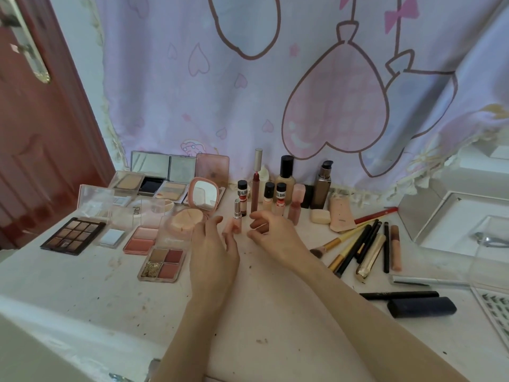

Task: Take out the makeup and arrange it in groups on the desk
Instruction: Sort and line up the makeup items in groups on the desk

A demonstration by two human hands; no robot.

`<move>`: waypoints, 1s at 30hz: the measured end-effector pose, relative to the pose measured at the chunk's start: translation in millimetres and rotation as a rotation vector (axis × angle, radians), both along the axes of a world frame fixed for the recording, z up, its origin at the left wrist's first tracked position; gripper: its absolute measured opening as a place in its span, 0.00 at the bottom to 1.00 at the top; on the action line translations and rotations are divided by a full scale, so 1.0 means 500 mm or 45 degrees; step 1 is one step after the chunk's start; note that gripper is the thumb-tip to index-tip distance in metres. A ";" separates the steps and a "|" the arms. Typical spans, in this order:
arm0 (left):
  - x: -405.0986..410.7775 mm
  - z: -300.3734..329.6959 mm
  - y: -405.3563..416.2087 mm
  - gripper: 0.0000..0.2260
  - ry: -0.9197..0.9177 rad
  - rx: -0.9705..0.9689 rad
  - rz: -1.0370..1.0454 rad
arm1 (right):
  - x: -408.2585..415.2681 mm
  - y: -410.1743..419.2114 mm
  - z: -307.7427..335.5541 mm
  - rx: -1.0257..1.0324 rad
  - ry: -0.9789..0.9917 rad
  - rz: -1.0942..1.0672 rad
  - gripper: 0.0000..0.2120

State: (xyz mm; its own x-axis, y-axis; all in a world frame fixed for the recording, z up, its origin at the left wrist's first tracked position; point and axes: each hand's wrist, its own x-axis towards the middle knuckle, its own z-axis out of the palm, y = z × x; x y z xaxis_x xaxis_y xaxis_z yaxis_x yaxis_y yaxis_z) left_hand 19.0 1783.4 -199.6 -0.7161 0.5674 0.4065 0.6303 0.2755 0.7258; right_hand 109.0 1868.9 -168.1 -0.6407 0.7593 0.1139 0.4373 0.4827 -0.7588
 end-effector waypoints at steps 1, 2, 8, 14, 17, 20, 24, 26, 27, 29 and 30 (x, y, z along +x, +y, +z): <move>0.009 0.006 -0.004 0.15 0.043 0.034 0.006 | 0.018 -0.004 0.005 0.022 -0.001 -0.006 0.19; 0.018 0.013 -0.007 0.14 0.097 0.083 -0.004 | 0.038 -0.006 0.010 0.045 0.011 -0.015 0.18; 0.089 0.028 -0.003 0.10 0.405 0.115 -0.451 | 0.197 0.012 0.042 0.121 0.123 -0.180 0.11; 0.183 0.039 0.050 0.15 0.515 -0.132 -0.928 | 0.339 0.073 0.036 0.259 -0.029 -0.497 0.09; 0.226 0.038 0.088 0.15 0.577 -0.152 -0.998 | 0.383 0.096 0.024 0.228 -0.065 -0.718 0.09; 0.254 0.037 0.129 0.14 0.576 -0.159 -1.003 | 0.400 0.111 0.000 0.205 -0.169 -0.842 0.10; 0.261 0.041 0.183 0.15 0.588 -0.167 -0.978 | 0.394 0.126 -0.011 0.214 -0.278 -0.813 0.12; 0.255 0.037 0.199 0.15 0.605 -0.170 -0.948 | 0.389 0.129 -0.012 0.169 -0.316 -0.775 0.13; 0.251 0.036 0.202 0.15 0.586 -0.167 -0.934 | 0.387 0.130 -0.014 0.160 -0.350 -0.762 0.14; 0.244 0.033 0.203 0.15 0.539 -0.141 -0.900 | 0.385 0.129 -0.018 0.169 -0.424 -0.770 0.13; 0.241 0.032 0.200 0.15 0.517 -0.121 -0.884 | 0.386 0.128 -0.018 0.179 -0.439 -0.789 0.13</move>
State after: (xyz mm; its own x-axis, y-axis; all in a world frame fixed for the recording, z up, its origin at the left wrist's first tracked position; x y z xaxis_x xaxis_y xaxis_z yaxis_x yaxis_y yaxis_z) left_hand 139.4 1883.4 -183.5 0.0054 0.8735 0.4868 0.8895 -0.2266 0.3968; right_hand 301.9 1932.7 -176.9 -0.1142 0.9877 0.1064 0.8655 0.1516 -0.4774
